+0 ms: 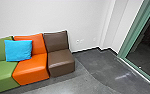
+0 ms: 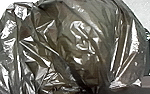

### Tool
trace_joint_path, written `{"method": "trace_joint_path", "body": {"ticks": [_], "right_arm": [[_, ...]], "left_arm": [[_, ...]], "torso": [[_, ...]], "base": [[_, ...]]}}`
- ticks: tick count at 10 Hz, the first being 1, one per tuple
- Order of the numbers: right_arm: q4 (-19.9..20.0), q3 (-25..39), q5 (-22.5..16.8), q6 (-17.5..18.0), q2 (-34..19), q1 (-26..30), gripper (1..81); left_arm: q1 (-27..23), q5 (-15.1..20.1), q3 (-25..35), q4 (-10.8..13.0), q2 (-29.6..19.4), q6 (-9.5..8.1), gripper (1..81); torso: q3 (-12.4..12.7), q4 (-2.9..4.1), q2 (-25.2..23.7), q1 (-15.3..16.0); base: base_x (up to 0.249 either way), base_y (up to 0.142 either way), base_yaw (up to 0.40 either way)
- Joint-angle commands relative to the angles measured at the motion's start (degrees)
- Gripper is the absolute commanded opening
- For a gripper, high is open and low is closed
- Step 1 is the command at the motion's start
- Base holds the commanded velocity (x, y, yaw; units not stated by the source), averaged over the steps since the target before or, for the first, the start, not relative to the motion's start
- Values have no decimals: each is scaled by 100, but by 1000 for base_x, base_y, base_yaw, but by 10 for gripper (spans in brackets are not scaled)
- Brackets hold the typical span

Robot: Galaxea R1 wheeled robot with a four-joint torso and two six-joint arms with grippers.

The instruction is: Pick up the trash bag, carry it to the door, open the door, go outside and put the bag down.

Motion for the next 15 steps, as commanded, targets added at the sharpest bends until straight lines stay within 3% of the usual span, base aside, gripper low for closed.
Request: {"method": "trace_joint_path", "body": {"ticks": [1,3,4,8,12,13,14,15], "right_arm": [[-139,-118,-335,-18,2,110,811],[-182,-328,-335,-18,160,110,811],[-218,-451,-335,-18,256,110,811],[-200,-1084,-406,0,538,75,811],[-209,-1102,-406,0,556,83,811],[-209,-1103,-397,0,556,83,811],[-209,-1112,-388,0,556,75,811],[-209,-1129,-388,0,556,83,811]], "left_arm": [[-130,411,-459,69,194,41,10],[-130,411,-573,69,264,41,10],[-130,419,-626,78,334,41,10],[-130,481,-1241,87,712,50,10],[-121,481,-1330,87,757,50,10],[-121,472,-1330,78,757,50,10],[-121,472,-1330,87,774,50,10],[-121,464,-1339,87,800,50,10]], "torso": [[457,0,553,-356],[617,0,944,-610],[428,0,1150,-745],[542,0,1875,-1226],[542,0,2736,-1786],[670,0,2380,-1556],[943,0,2516,-1644],[1031,0,2557,-1670]], "base": [[0,0,0],[0,0,0],[0,0,0],[0,0,0],[0,0,0],[0,0,0],[0,0,0],[0,0,0]]}}
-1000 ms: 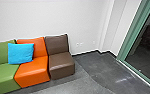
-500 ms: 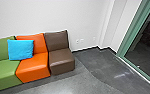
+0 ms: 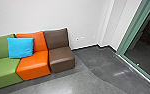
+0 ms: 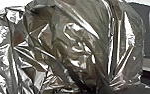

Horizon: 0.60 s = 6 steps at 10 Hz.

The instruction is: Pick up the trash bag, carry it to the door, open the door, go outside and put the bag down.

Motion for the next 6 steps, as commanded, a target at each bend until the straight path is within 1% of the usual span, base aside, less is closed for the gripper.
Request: {"method": "trace_joint_path", "body": {"ticks": [1,4,5,6], "right_arm": [[-52,70,-363,-2,-45,127,811],[-52,70,-354,-2,-37,135,811],[-52,70,-362,-2,-37,136,811],[-52,70,-363,-2,-28,135,811]], "left_arm": [[-132,436,-73,39,32,50,10],[-132,436,-310,39,172,41,10],[-132,436,-319,39,182,49,10],[-132,436,-319,48,182,50,10]], "torso": [[453,0,-5,2],[951,0,15,-24],[695,0,15,-28],[807,0,15,-30]], "base": [[0,0,0],[0,0,0],[0,0,0],[0,0,0]]}}
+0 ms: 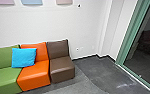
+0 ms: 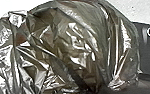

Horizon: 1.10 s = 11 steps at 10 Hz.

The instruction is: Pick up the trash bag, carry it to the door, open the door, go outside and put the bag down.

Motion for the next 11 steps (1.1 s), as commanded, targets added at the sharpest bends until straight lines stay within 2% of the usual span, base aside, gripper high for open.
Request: {"method": "trace_joint_path", "body": {"ticks": [1,3,6,7,8,9,11], "right_arm": [[-52,84,-336,-2,-50,208,811],[-52,58,-327,-2,-23,199,811],[-52,5,-336,-2,12,208,811],[-52,5,-336,-2,12,208,811],[-52,5,-336,-2,12,217,811],[-52,5,-336,-11,12,208,811],[-52,-30,-336,-2,21,199,811]], "left_arm": [[-231,394,-18,39,-34,50,10],[-231,394,-18,48,-24,50,10],[-231,394,-18,48,-24,50,10],[-231,386,-18,48,-24,50,10],[-231,377,-18,48,-24,50,10],[-231,377,-18,48,-16,50,10],[-231,377,-26,48,-16,41,10]], "torso": [[-7,0,573,-369],[41,0,669,-431],[48,0,1255,-813],[48,0,900,-583],[50,0,1108,-704],[347,0,1215,-743],[571,0,1309,-778]], "base": [[0,0,0],[0,0,0],[0,0,0],[0,0,0],[0,0,0],[0,0,0],[0,0,0]]}}
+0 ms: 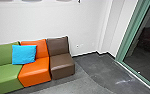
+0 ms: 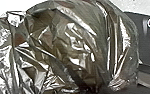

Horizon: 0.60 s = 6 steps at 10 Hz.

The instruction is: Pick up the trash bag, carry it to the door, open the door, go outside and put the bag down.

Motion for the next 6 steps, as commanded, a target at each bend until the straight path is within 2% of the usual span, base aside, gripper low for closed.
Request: {"method": "trace_joint_path", "body": {"ticks": [1,2,4,6], "right_arm": [[-58,-26,-333,-11,-2,180,811],[-58,-148,-333,-11,67,188,811],[-67,-290,-333,-11,165,180,811],[-76,-552,-333,-11,305,180,811]], "left_arm": [[-215,420,-33,48,-9,43,10],[-216,438,-59,57,-9,52,10],[-224,446,-86,241,8,34,10],[-216,438,-112,241,34,34,10]], "torso": [[408,0,0,2],[583,0,0,-5],[483,0,0,-13],[603,0,-2,-20]], "base": [[0,0,0],[0,0,0],[0,0,0],[0,0,0]]}}
